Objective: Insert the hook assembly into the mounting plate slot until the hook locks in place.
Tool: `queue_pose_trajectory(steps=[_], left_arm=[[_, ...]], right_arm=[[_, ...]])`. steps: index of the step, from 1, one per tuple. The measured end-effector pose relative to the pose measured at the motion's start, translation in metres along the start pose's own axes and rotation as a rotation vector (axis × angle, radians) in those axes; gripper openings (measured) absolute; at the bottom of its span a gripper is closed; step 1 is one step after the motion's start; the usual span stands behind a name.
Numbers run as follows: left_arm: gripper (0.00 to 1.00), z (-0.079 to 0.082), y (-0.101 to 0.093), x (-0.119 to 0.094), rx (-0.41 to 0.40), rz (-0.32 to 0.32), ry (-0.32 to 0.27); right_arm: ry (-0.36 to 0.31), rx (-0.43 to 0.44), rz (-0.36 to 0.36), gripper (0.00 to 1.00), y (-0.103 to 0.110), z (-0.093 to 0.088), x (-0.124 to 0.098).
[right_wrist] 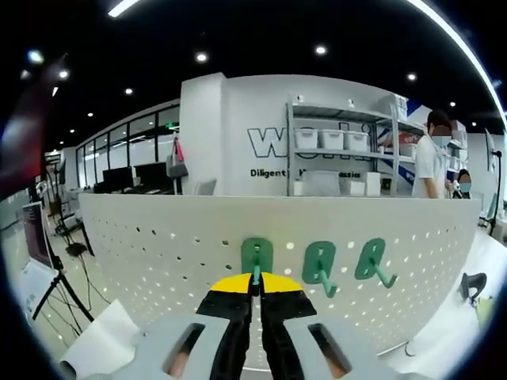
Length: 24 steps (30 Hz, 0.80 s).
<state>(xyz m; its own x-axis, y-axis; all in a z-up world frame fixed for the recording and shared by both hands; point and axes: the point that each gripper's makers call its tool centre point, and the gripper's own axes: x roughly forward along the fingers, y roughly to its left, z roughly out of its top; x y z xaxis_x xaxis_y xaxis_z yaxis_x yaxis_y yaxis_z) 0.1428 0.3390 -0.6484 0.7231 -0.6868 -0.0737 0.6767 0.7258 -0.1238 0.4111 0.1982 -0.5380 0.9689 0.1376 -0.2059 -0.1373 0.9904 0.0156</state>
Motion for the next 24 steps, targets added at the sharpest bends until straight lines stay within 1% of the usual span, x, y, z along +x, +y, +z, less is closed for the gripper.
queue_pose_trajectory(steps=[5,8,9,12,16,19,20,23,24], left_arm=[[0.90,-0.001,0.000,-0.001,0.002,0.001,0.005],[0.90,-0.001,0.000,-0.002,0.000,0.005,0.004],[0.90,-0.001,0.000,-0.002,-0.001,0.006,0.005],[0.89,-0.001,0.001,-0.002,0.000,0.009,0.007],[0.89,0.000,0.001,-0.003,0.004,0.009,0.008],[0.89,0.001,-0.001,-0.002,0.008,0.006,0.011],[0.89,0.001,-0.001,-0.002,0.010,0.006,0.013],[0.89,0.001,-0.004,-0.002,0.016,0.003,0.016],[0.89,0.001,-0.005,-0.003,0.017,0.003,0.019]], right_arm=[[-0.010,-0.009,0.004,0.04,0.001,0.003,0.001],[-0.037,0.010,0.003,0.05,0.001,0.008,0.002],[-0.045,-0.008,0.006,0.05,0.001,0.010,0.002],[-0.040,-0.014,0.009,0.06,0.002,0.009,0.002],[-0.050,-0.023,0.017,0.08,0.002,0.010,0.000],[-0.057,-0.034,0.045,0.12,0.005,0.010,0.000],[-0.061,-0.038,0.049,0.12,0.006,0.010,-0.001],[-0.101,-0.068,0.059,0.12,0.008,0.015,-0.003],[-0.113,-0.069,0.101,0.14,0.015,0.017,-0.002]])
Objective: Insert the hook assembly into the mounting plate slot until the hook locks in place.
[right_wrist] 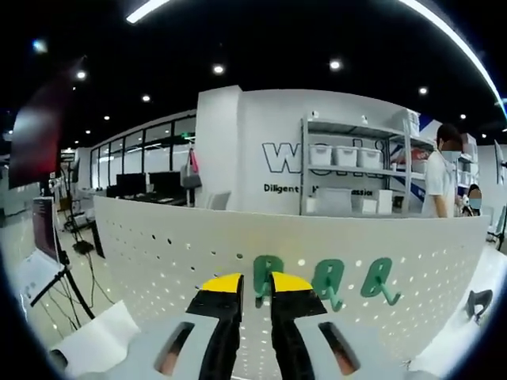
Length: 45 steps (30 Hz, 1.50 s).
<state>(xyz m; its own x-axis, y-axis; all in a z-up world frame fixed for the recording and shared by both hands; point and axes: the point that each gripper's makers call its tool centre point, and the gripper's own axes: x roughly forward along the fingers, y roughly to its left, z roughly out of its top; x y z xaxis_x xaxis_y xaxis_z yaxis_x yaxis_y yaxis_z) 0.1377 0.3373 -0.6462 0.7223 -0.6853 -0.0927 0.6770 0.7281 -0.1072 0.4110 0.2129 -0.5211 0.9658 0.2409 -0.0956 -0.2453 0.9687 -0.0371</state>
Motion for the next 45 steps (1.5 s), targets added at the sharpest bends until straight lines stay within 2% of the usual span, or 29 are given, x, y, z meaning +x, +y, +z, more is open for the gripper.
queue_pose_trajectory(steps=[4,9,12,14,17,18,19,21,26,37,45], left_arm=[[0.89,0.000,-0.001,0.000,0.004,0.003,0.007],[0.89,0.001,-0.002,0.000,0.009,0.007,0.009],[0.89,0.001,-0.002,0.000,0.009,0.009,0.014],[0.89,0.001,-0.003,-0.001,0.009,0.012,0.014],[0.89,0.002,-0.003,-0.002,0.009,0.017,0.016],[0.89,0.001,-0.004,-0.002,0.008,0.017,0.016],[0.88,0.001,-0.005,-0.002,0.010,0.015,0.021],[0.88,0.002,-0.007,-0.003,0.016,0.018,0.024],[0.88,0.004,-0.012,-0.006,0.015,0.022,0.022],[0.88,0.013,-0.025,-0.010,0.039,0.019,0.019],[0.87,0.012,-0.032,-0.011,0.043,0.026,0.029]], right_arm=[[0.036,-0.008,0.023,0.23,0.003,-0.007,0.005],[0.044,-0.008,0.019,0.24,0.001,-0.010,0.005],[0.062,-0.005,0.020,0.21,-0.001,-0.015,0.003],[0.031,-0.026,-0.044,0.14,-0.013,-0.009,-0.002],[0.035,0.014,-0.018,0.15,-0.013,-0.008,-0.003],[0.037,0.005,-0.045,0.12,-0.017,-0.008,-0.005],[0.031,-0.017,-0.066,0.13,-0.022,-0.006,-0.006],[0.035,0.009,-0.041,0.13,-0.021,-0.007,-0.006],[0.040,0.016,-0.031,0.13,-0.018,-0.006,-0.009],[0.029,0.032,0.018,0.14,-0.011,-0.004,-0.028],[0.030,0.033,0.050,0.14,-0.008,-0.015,-0.046]])
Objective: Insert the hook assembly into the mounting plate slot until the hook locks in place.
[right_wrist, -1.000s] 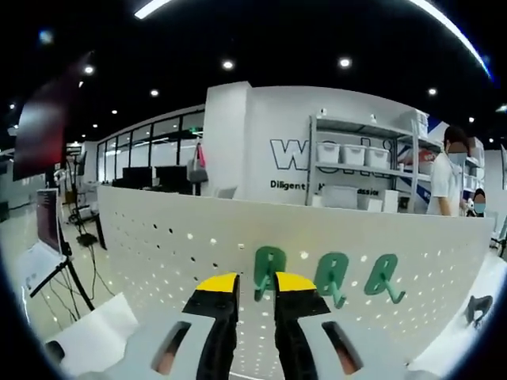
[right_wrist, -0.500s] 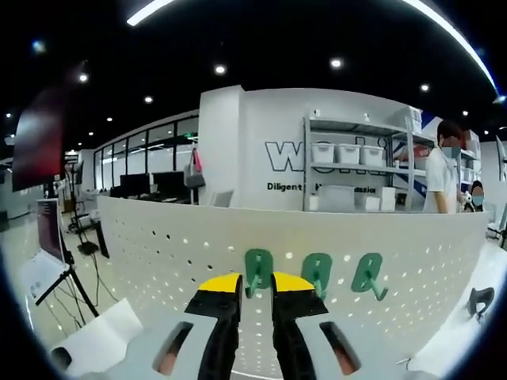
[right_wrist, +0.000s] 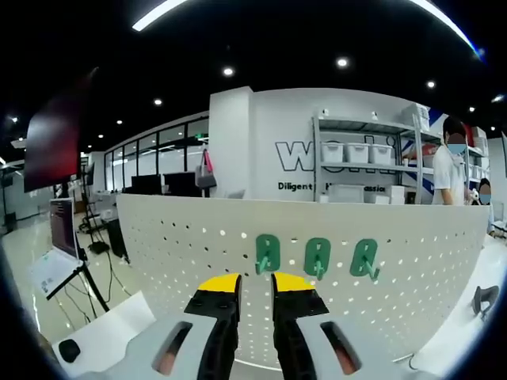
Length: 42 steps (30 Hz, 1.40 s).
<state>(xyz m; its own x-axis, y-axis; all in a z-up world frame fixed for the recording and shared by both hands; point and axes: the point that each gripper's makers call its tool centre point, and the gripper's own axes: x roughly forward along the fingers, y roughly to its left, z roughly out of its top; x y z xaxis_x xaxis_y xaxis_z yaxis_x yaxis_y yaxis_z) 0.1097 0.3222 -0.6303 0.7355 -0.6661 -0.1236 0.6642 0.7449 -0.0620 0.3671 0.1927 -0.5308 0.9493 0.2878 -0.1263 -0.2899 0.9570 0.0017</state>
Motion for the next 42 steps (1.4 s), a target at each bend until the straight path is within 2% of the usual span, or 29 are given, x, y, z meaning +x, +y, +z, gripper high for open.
queue_pose_trajectory(steps=[19,27,30,32,42], left_arm=[[0.86,-0.003,-0.025,0.010,-0.014,-0.026,0.007],[0.86,-0.006,-0.034,0.016,-0.034,-0.033,0.010],[0.85,-0.005,-0.041,0.019,-0.072,-0.064,-0.002],[0.86,-0.005,-0.044,0.020,-0.068,-0.074,-0.006],[0.85,-0.007,-0.047,0.030,-0.084,-0.065,-0.004]], right_arm=[[0.107,-0.003,0.123,0.14,0.012,-0.074,-0.042],[0.153,0.001,0.144,0.14,0.004,-0.097,-0.052],[0.171,0.004,0.147,0.14,-0.002,-0.106,-0.054],[0.182,0.013,0.157,0.14,-0.003,-0.112,-0.055],[0.268,0.004,0.190,0.14,-0.013,-0.151,-0.059]])
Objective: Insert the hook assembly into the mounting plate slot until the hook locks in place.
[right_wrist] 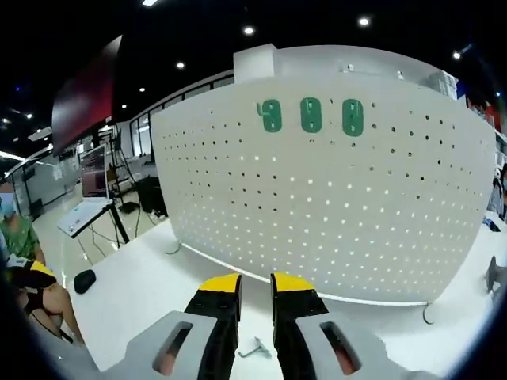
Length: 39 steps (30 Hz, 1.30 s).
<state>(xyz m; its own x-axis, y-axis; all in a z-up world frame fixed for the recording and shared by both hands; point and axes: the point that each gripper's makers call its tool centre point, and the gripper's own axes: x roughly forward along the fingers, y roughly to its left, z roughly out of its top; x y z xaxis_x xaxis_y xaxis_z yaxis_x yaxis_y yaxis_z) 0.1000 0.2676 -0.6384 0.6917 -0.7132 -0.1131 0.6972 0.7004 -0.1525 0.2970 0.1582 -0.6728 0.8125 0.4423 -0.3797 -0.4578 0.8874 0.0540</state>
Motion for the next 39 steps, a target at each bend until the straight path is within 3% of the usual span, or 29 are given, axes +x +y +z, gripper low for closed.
queue_pose_trajectory(steps=[11,13,16,21,27,39], left_arm=[[0.86,0.004,-0.003,0.004,-0.016,-0.019,-0.018],[0.86,0.004,-0.003,0.004,0.010,-0.027,-0.011],[0.86,-0.003,-0.003,0.003,0.034,-0.047,0.046],[0.86,0.000,-0.005,0.003,0.027,-0.058,0.033],[0.86,-0.004,-0.015,0.012,0.039,-0.085,0.064],[0.87,-0.003,0.000,0.024,-0.023,-0.009,0.025]], right_arm=[[0.085,-0.004,0.045,0.14,-0.001,-0.043,0.006],[0.103,-0.010,0.050,0.14,-0.002,-0.051,0.007],[0.134,-0.035,0.056,0.14,-0.003,-0.062,0.008],[0.164,-0.023,0.073,0.14,-0.001,-0.079,0.011],[0.215,-0.052,0.091,0.13,0.002,-0.099,0.017],[0.298,-0.094,0.135,0.14,0.000,-0.123,0.028]])
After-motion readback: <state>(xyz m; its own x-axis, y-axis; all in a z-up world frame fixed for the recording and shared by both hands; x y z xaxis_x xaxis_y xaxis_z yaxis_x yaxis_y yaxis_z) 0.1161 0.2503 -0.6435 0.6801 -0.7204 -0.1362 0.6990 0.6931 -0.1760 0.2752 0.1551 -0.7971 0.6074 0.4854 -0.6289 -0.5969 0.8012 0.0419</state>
